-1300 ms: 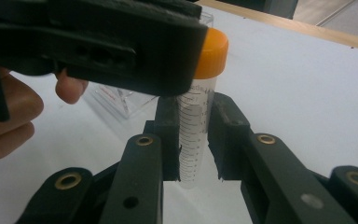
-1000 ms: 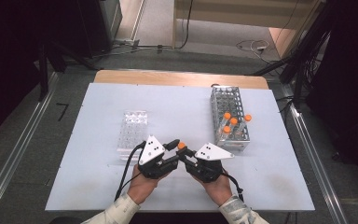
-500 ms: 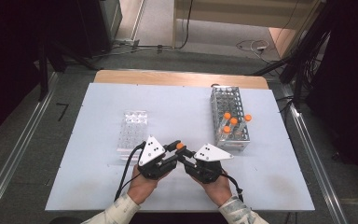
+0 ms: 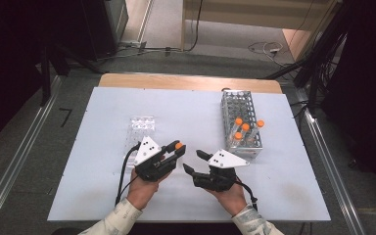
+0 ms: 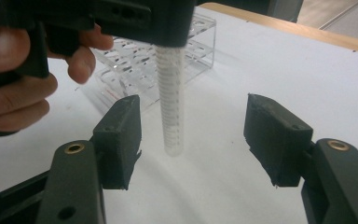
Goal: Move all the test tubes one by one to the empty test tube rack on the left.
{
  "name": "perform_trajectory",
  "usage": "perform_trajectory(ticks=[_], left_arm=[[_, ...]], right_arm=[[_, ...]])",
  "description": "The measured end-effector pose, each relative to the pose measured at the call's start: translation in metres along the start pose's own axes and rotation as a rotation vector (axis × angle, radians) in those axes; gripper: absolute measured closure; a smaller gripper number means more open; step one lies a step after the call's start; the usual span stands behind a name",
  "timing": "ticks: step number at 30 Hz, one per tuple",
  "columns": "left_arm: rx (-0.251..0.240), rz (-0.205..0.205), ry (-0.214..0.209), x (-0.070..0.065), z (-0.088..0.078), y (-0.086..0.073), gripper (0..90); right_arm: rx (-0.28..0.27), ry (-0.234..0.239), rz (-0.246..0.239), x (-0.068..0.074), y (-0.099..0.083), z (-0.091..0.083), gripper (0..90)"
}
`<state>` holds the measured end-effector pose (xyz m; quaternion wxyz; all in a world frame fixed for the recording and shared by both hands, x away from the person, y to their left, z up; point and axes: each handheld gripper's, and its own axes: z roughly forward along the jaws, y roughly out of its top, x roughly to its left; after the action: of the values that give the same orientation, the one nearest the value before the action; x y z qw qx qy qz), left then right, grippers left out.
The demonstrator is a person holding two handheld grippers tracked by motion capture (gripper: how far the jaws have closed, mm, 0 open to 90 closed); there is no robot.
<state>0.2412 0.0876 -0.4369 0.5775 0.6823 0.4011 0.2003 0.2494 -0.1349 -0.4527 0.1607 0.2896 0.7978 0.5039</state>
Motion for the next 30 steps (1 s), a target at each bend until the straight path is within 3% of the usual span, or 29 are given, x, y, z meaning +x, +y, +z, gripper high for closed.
perform_trajectory(ticks=[16,30], left_arm=[[-0.065,-0.057,0.07,0.033,-0.024,0.024,69.1],[-0.095,-0.081,0.126,0.052,-0.038,0.028,69.1]], right_arm=[[-0.009,-0.026,0.017,-0.007,-0.001,-0.007,35.7],[-0.008,-0.043,0.022,-0.01,-0.002,-0.008,35.9]])
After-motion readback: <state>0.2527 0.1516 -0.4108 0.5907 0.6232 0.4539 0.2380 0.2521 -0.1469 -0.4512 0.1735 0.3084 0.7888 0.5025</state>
